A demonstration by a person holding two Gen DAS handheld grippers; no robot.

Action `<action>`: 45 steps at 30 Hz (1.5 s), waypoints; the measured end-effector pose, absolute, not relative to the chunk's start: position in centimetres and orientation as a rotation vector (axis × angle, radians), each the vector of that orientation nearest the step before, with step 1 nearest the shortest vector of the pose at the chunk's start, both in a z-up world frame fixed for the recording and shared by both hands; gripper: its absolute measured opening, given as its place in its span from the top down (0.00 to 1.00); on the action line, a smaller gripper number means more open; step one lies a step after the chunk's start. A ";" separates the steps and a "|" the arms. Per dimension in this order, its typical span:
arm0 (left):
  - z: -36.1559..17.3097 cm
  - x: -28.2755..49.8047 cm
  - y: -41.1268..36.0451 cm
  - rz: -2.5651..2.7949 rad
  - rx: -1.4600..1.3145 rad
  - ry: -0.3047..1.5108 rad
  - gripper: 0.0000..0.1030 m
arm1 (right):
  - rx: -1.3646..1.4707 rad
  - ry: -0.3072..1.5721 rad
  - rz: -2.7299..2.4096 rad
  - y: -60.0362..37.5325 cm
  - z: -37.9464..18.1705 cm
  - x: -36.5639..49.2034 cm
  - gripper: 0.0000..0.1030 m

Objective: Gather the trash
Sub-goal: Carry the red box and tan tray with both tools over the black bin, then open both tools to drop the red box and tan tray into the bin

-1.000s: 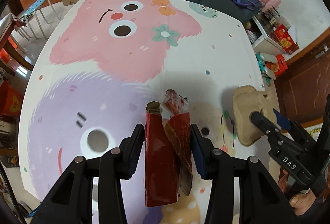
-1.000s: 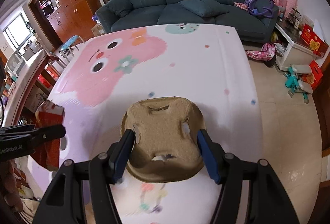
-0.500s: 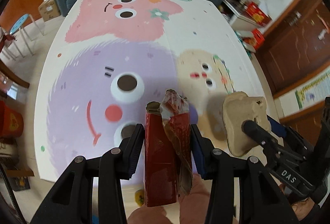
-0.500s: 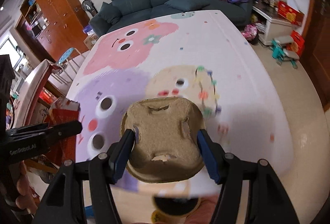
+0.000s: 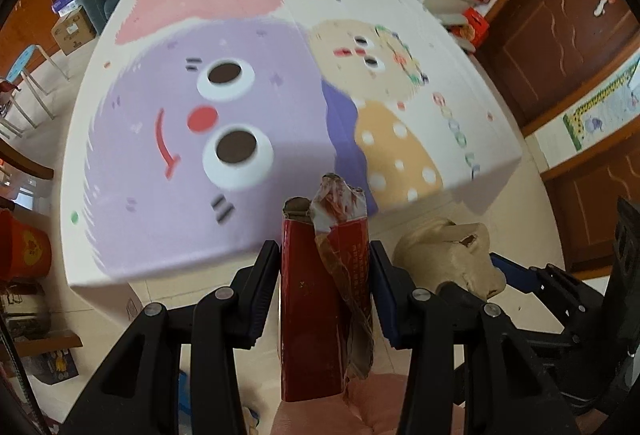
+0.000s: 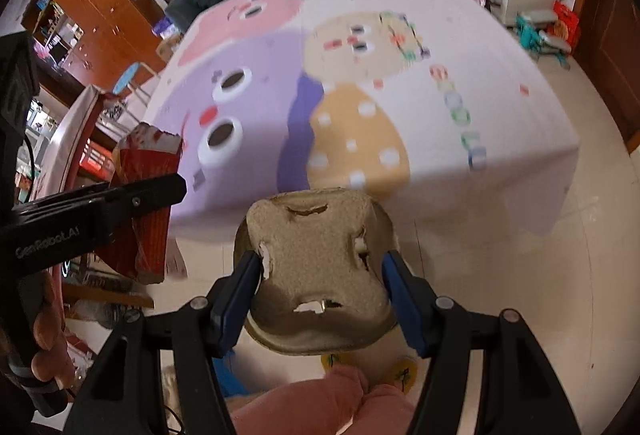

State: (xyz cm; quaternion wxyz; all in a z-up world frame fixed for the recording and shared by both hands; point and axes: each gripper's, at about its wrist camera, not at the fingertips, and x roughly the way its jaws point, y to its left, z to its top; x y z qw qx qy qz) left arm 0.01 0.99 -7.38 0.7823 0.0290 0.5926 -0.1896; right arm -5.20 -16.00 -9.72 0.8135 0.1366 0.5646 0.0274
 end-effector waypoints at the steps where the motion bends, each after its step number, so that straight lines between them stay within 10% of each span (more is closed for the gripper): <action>1: -7.8 -0.5 0.7 -0.407 0.068 1.287 0.58 | 0.298 1.221 0.060 -16.2 -10.3 -5.6 0.38; 34: -36.8 -7.0 -2.8 -0.304 -0.067 1.435 0.56 | 0.686 1.336 -0.050 -24.2 -38.6 -9.7 0.38; 45: -45.3 -5.6 -2.0 -0.233 -0.032 1.472 0.38 | 0.736 1.351 -0.073 -23.1 -47.4 -8.6 0.38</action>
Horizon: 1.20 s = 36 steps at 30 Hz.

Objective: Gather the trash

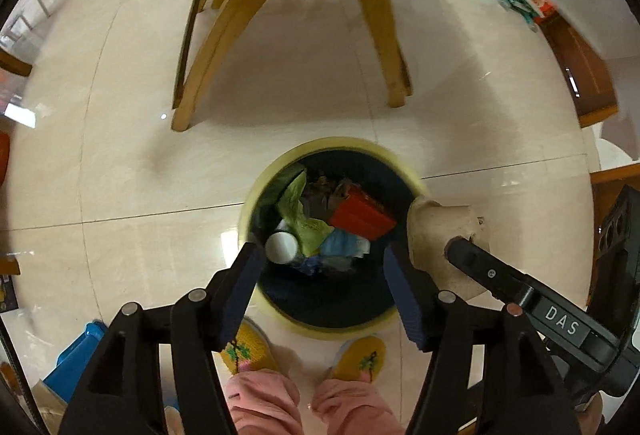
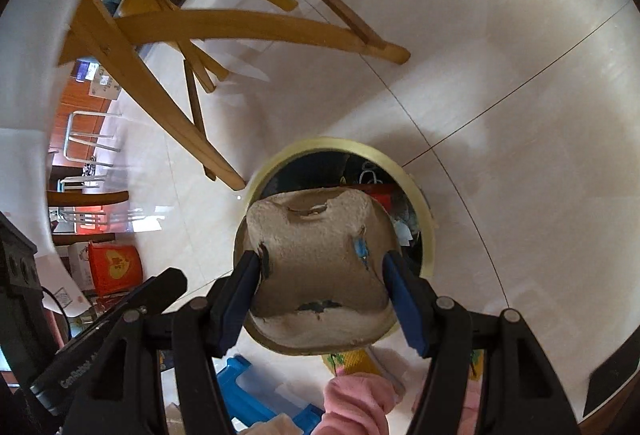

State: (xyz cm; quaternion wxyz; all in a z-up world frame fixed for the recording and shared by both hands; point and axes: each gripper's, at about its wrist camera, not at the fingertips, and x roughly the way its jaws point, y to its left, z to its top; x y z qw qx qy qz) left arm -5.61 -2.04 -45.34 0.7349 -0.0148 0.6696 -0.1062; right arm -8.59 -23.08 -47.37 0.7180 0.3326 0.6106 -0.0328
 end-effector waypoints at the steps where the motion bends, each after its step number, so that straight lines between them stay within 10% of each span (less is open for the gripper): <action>1: -45.5 -5.7 -2.0 -0.227 -0.030 1.473 0.37 | 0.734 1.354 -0.073 -22.8 -47.9 -8.6 0.38; 18: -45.1 -5.4 0.5 -0.200 0.001 1.447 0.33 | 0.672 1.406 -0.048 -19.2 -50.4 -7.4 0.30; 36: -35.3 -6.4 0.5 -0.189 -0.071 1.427 0.33 | 0.489 1.261 -0.016 -19.1 -36.5 -7.9 0.30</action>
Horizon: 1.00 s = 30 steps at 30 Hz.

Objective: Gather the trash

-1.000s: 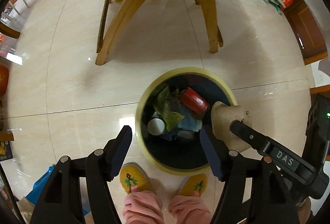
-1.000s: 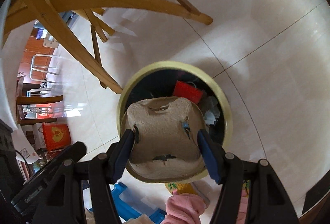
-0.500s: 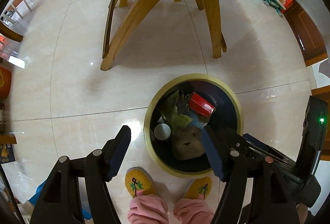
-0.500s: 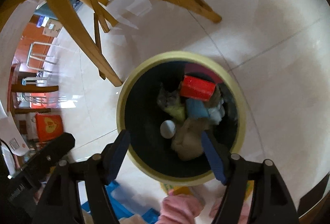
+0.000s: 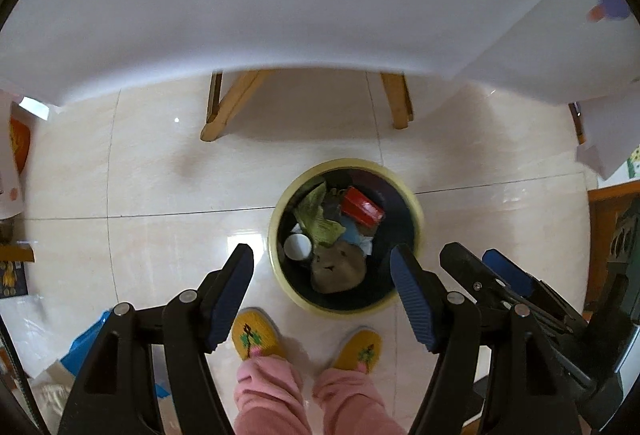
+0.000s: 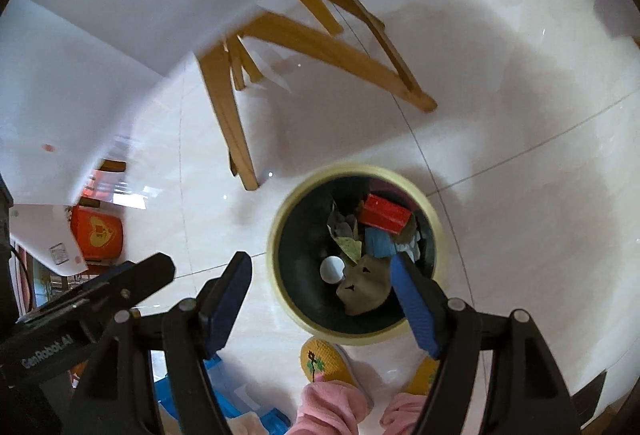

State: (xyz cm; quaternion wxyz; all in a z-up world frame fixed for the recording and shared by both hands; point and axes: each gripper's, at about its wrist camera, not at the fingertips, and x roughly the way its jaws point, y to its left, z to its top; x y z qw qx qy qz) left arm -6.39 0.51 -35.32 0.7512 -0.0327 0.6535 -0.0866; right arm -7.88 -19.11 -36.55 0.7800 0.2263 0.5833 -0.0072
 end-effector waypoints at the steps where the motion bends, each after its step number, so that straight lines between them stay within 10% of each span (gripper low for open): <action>1: -34.5 -6.4 0.5 -0.189 -0.077 1.424 0.33 | 0.487 1.254 -0.014 -19.2 -35.6 -7.9 0.30; 30: -5.7 -6.9 -2.4 -0.102 0.096 1.129 0.32 | 0.263 1.023 0.058 -20.6 -7.1 -6.9 0.29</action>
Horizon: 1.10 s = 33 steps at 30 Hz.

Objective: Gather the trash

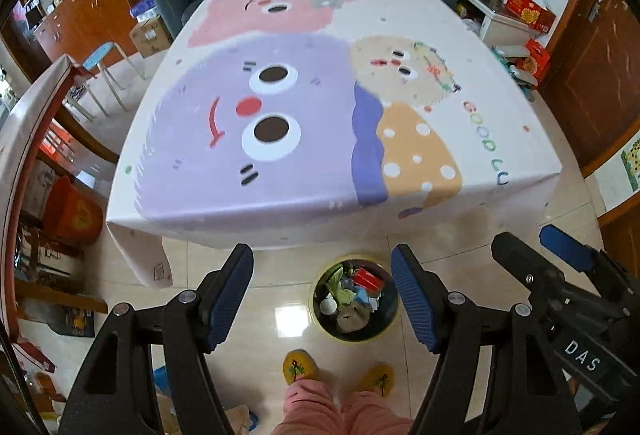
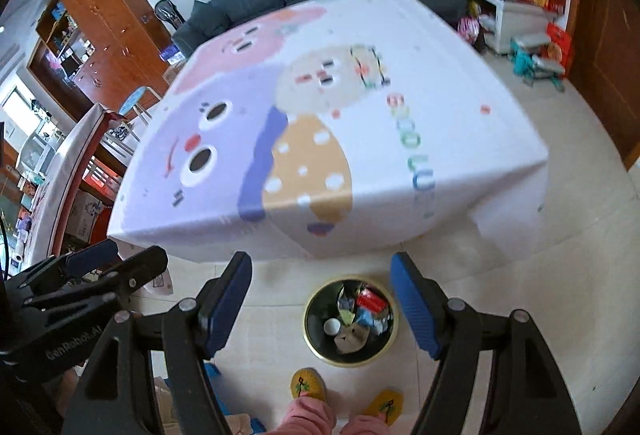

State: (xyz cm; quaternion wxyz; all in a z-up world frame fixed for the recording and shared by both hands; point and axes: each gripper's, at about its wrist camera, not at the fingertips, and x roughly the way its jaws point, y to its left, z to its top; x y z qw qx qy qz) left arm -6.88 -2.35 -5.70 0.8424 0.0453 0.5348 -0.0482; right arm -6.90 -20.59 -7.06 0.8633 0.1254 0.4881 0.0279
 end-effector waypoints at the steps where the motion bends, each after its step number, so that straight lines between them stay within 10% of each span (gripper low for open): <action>1: -5.2 -6.9 -2.5 -0.103 0.093 1.127 0.32 | 0.261 1.022 0.057 -20.5 -6.4 -6.8 0.29; 33: 0.0 -6.1 -1.8 -0.100 -0.005 1.001 0.32 | 0.215 0.927 0.086 -19.3 -0.4 -5.6 0.29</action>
